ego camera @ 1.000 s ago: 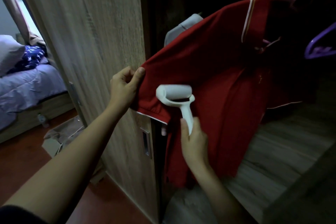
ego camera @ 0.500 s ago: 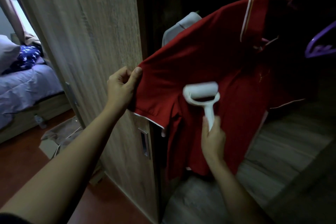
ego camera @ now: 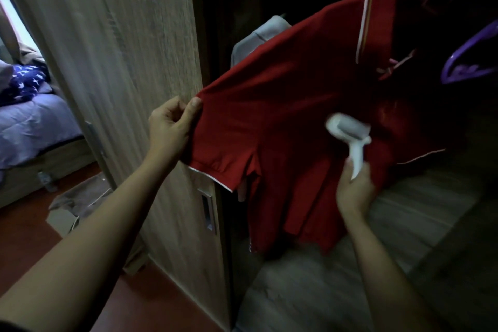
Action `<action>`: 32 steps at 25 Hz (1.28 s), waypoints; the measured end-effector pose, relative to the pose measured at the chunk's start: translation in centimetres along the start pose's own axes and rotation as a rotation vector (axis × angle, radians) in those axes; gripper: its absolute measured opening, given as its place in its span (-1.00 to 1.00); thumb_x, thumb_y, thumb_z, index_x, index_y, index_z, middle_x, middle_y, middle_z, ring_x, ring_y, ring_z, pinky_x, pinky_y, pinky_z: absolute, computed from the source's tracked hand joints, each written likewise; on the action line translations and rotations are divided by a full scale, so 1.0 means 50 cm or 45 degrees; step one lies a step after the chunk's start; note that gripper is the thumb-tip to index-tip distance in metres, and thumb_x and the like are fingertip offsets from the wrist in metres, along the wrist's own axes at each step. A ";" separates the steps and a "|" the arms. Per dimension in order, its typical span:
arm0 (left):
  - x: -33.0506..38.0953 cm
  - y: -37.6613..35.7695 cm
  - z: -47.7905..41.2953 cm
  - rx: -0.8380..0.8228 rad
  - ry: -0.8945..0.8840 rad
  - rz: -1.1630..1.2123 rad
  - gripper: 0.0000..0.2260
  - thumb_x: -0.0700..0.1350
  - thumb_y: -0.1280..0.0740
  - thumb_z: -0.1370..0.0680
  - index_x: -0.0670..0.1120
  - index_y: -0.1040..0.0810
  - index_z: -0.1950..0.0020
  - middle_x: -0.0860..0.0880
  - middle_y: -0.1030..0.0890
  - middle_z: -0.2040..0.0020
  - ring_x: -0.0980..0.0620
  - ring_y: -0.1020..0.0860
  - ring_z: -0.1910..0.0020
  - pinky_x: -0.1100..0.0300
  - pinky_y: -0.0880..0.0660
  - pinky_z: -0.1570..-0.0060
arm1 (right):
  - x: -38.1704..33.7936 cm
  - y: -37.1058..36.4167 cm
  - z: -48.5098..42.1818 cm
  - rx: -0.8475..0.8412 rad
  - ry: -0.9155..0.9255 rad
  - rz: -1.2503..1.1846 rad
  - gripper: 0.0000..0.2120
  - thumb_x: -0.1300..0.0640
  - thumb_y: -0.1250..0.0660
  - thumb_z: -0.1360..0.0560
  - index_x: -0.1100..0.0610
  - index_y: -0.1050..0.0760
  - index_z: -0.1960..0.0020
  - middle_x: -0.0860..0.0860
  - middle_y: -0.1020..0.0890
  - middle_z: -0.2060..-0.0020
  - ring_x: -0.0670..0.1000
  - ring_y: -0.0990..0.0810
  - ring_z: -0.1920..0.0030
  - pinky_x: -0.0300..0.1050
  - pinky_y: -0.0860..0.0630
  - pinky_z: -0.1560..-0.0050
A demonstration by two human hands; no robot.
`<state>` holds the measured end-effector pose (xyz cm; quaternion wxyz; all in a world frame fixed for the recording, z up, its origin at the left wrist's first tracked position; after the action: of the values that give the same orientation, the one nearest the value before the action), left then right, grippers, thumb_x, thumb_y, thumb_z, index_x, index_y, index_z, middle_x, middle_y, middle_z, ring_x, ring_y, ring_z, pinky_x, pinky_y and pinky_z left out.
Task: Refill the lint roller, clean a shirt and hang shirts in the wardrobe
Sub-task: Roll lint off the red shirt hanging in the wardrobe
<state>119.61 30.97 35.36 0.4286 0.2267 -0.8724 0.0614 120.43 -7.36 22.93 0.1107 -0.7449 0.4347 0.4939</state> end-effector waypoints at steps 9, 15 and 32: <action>0.006 -0.002 0.006 -0.011 -0.012 -0.024 -0.61 0.21 -0.30 -0.43 -0.03 -0.32 0.41 -0.09 -0.34 0.42 0.04 -0.29 0.42 0.20 -0.25 0.42 | 0.056 -0.119 0.223 -0.557 -0.005 0.121 -0.76 0.09 -0.22 -0.55 0.29 -0.44 0.01 0.34 -0.63 0.26 0.32 -0.62 0.25 -0.06 -0.33 0.35; 0.005 0.003 0.011 0.003 -0.037 -0.083 -0.59 0.19 -0.30 -0.46 -0.11 -0.38 0.38 -0.17 -0.38 0.43 0.03 -0.31 0.40 0.14 -0.26 0.39 | 0.112 -0.115 0.304 -0.730 -0.112 0.222 -0.73 0.02 -0.19 -0.56 0.25 -0.43 0.01 0.24 -0.64 0.28 0.25 -0.63 0.24 -0.05 -0.44 0.31; -0.036 -0.337 0.330 -0.714 -0.111 -0.202 -0.67 0.01 -0.40 -0.48 -0.17 -0.49 -0.11 0.01 -0.61 0.05 0.23 -0.53 0.09 0.40 -0.45 0.10 | 0.072 0.208 0.090 -0.152 -0.081 0.303 -0.71 -0.07 -0.11 -0.57 0.17 -0.37 0.07 0.09 -0.52 0.42 0.19 -0.55 0.37 0.01 -0.48 0.37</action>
<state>116.24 11.60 22.19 0.4400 0.1694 -0.8526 -0.2254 110.18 -12.84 20.51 0.0204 -0.6773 0.4861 0.5519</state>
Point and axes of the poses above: each hand's wrist, its own z-axis away from the middle knuckle, its own y-axis out of the back of the hand, x = y × z, the point moved 7 cm from there along -z, towards the middle knuckle
